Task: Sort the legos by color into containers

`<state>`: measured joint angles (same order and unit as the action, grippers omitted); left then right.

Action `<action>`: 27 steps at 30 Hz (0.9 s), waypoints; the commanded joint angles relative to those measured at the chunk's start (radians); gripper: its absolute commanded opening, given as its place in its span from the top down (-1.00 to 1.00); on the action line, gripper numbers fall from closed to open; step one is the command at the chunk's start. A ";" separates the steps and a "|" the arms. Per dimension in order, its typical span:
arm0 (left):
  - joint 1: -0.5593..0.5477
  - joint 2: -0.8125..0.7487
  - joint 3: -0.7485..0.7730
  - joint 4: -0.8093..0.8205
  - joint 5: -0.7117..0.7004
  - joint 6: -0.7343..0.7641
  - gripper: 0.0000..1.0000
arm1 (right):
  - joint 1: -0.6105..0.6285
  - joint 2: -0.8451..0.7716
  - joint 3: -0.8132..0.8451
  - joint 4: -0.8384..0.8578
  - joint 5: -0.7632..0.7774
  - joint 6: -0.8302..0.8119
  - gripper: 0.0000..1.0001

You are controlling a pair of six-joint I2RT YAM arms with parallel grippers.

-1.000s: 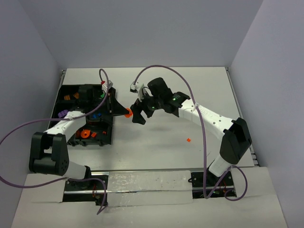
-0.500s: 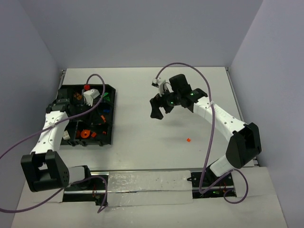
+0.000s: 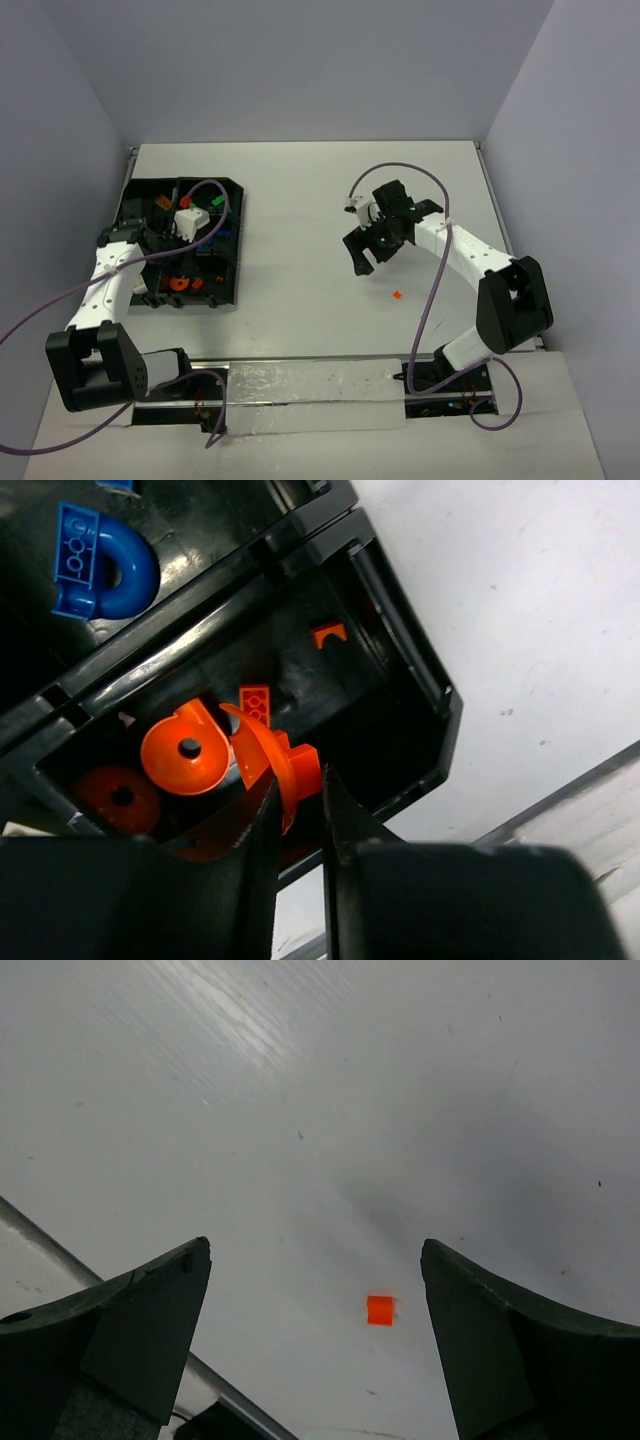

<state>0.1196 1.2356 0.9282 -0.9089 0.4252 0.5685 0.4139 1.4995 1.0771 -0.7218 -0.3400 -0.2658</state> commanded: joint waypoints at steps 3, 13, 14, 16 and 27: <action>0.005 -0.019 0.007 0.014 -0.036 0.041 0.06 | -0.035 -0.053 -0.057 -0.045 0.147 -0.036 -0.74; 0.005 -0.055 0.054 0.014 -0.008 0.048 -0.09 | -0.070 -0.035 -0.130 -0.063 0.266 -0.049 -0.35; 0.006 -0.062 0.062 0.015 0.001 0.043 -0.10 | -0.075 -0.032 -0.135 -0.066 0.271 -0.050 -0.30; 0.006 -0.065 0.073 0.016 0.020 0.042 -0.11 | -0.081 -0.029 -0.143 -0.070 0.265 -0.053 -0.26; 0.005 -0.045 0.118 -0.006 0.074 0.056 -0.20 | -0.086 0.012 -0.156 -0.076 0.231 -0.091 -0.06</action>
<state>0.1196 1.2007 0.9984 -0.9101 0.4509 0.6074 0.3374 1.4996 0.9222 -0.7834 -0.0945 -0.3306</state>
